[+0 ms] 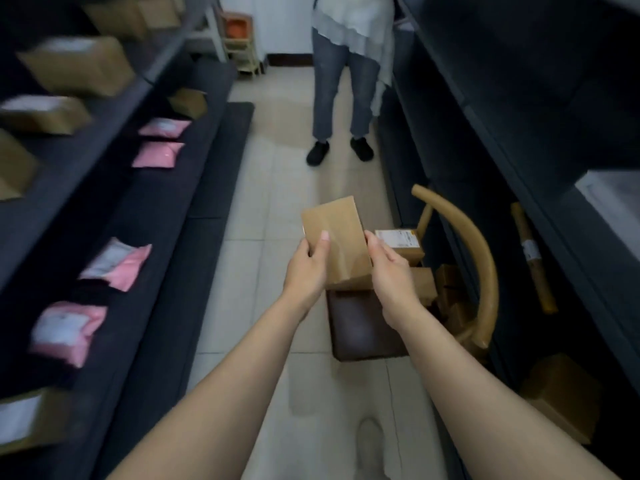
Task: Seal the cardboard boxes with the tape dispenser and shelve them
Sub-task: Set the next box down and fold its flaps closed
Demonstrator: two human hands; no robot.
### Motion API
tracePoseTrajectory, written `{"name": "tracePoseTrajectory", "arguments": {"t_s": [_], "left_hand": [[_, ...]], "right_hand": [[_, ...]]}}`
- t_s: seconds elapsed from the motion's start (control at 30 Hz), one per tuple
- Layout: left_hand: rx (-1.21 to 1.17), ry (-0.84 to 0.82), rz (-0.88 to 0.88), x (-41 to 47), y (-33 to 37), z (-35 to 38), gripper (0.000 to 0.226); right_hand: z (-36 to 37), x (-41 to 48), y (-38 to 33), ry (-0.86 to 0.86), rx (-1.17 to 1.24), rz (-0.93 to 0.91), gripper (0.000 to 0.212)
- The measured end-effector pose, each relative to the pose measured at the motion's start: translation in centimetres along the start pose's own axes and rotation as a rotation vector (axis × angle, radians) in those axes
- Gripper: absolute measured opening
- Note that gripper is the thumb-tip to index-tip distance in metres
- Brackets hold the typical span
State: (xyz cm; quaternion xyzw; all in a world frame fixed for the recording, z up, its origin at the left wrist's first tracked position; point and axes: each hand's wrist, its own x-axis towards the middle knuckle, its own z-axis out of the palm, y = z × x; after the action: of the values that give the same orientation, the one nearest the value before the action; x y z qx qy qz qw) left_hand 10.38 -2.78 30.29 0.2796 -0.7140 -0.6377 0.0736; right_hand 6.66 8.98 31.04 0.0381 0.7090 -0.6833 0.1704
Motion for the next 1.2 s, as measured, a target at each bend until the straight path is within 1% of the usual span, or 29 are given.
{"name": "tracePoseTrajectory", "arguments": {"t_s": [0.13,0.23,0.33,0.4,0.47,0.5,0.53,0.6,0.7,0.8,0.9,1.0,1.2], "left_hand": [[-0.031,0.173,0.048,-2.5,4.0,-8.2,0.046],[-0.02,0.377,0.05,-4.5,5.7,-14.4,0.05],[-0.033,0.57,0.01,-7.2,6.5,-20.1,0.056],[-0.055,0.689,-0.018,-9.5,6.7,-23.0,0.064],[-0.098,0.818,-0.053,-12.2,6.7,-25.3,0.079],[-0.139,0.881,-0.068,-13.6,6.6,-26.2,0.083],[-0.163,0.939,-0.074,-15.0,6.5,-27.0,0.078],[-0.124,1.061,-0.127,-17.7,5.9,-28.7,0.061],[-0.064,1.196,-0.197,-22.1,4.4,-30.8,0.06],[-0.077,1.299,-0.257,-25.6,2.9,-32.5,0.061],[-0.092,1.37,-0.292,-28.6,1.2,-34.9,0.057],[-0.138,1.383,-0.328,-30.0,-1.0,-37.6,0.058],[-0.199,1.344,-0.387,-30.6,-5.1,-43.4,0.059]], "right_hand": [[7.5,-2.4,-4.4,-0.173,-0.036,-0.127,0.038],[13.5,-4.4,-7.1,-0.34,-0.062,-0.174,0.037],[19.2,-6.9,-8.9,-0.555,-0.125,-0.188,0.038],[22.3,-9.0,-9.6,-0.693,-0.162,-0.18,0.037],[24.7,-11.4,-10.0,-0.841,-0.189,-0.183,0.036],[25.9,-12.6,-10.0,-0.912,-0.2,-0.179,0.036],[26.9,-13.8,-9.9,-0.981,-0.212,-0.169,0.038],[28.8,-16.3,-9.3,-1.098,-0.247,-0.154,0.04],[31.0,-20.2,-7.9,-1.251,-0.282,-0.123,0.039],[32.5,-23.7,-6.8,-1.382,-0.325,-0.07,0.032],[35.0,-27.0,-5.2,-1.464,-0.388,-0.028,0.042],[37.7,-29.3,-3.7,-1.482,-0.453,-0.025,0.048],[43.4,-31.5,-1.3,-1.439,-0.606,-0.01,0.051]]}}
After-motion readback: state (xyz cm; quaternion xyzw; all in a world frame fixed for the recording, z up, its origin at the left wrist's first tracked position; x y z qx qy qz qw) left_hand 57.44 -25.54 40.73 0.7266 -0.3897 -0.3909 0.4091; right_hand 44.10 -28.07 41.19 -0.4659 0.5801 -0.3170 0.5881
